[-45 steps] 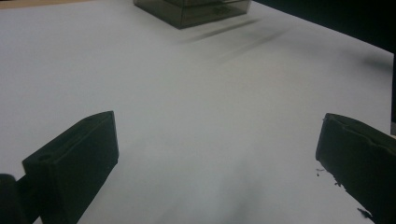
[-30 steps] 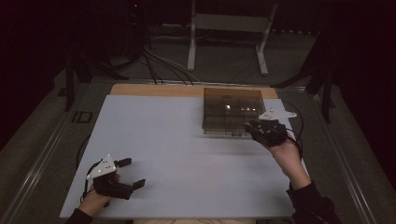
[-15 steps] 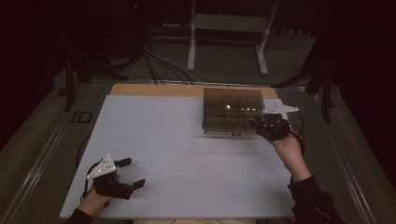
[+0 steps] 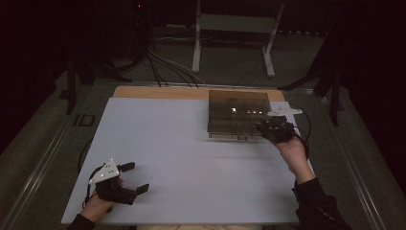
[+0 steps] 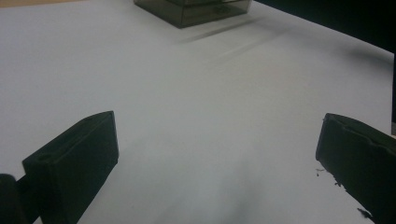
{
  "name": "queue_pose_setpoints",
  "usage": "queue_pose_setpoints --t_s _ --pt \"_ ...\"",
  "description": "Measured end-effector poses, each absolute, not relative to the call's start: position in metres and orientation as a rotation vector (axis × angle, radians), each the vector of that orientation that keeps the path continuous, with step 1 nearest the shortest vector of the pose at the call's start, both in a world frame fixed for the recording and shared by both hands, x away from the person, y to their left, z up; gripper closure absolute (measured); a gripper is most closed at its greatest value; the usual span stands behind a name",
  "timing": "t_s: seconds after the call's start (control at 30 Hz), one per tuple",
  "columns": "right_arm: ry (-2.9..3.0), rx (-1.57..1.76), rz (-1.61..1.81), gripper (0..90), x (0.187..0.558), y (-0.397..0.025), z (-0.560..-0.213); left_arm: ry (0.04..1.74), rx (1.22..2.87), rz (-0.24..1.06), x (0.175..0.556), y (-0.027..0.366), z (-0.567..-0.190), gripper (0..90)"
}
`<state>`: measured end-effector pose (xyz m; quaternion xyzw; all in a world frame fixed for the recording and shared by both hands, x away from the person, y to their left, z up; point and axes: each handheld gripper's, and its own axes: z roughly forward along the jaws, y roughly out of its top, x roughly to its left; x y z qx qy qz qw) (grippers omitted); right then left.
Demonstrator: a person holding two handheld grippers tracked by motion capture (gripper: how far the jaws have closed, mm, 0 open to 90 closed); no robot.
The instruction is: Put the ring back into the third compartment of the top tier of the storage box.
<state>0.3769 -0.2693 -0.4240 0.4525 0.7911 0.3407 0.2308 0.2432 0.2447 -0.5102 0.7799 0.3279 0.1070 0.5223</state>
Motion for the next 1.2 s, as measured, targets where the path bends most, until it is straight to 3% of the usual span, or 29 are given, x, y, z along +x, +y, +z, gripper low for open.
queue_pose_setpoints --t_s 0.93,1.2 --pt "2.217 1.317 0.884 67.9 0.392 -0.271 -0.446 0.789 1.867 0.254 0.244 0.245 -0.511 0.0" --pt "2.184 1.335 0.922 63.4 0.393 -0.274 -0.439 0.787 1.868 0.255 0.244 0.245 -0.511 0.0"
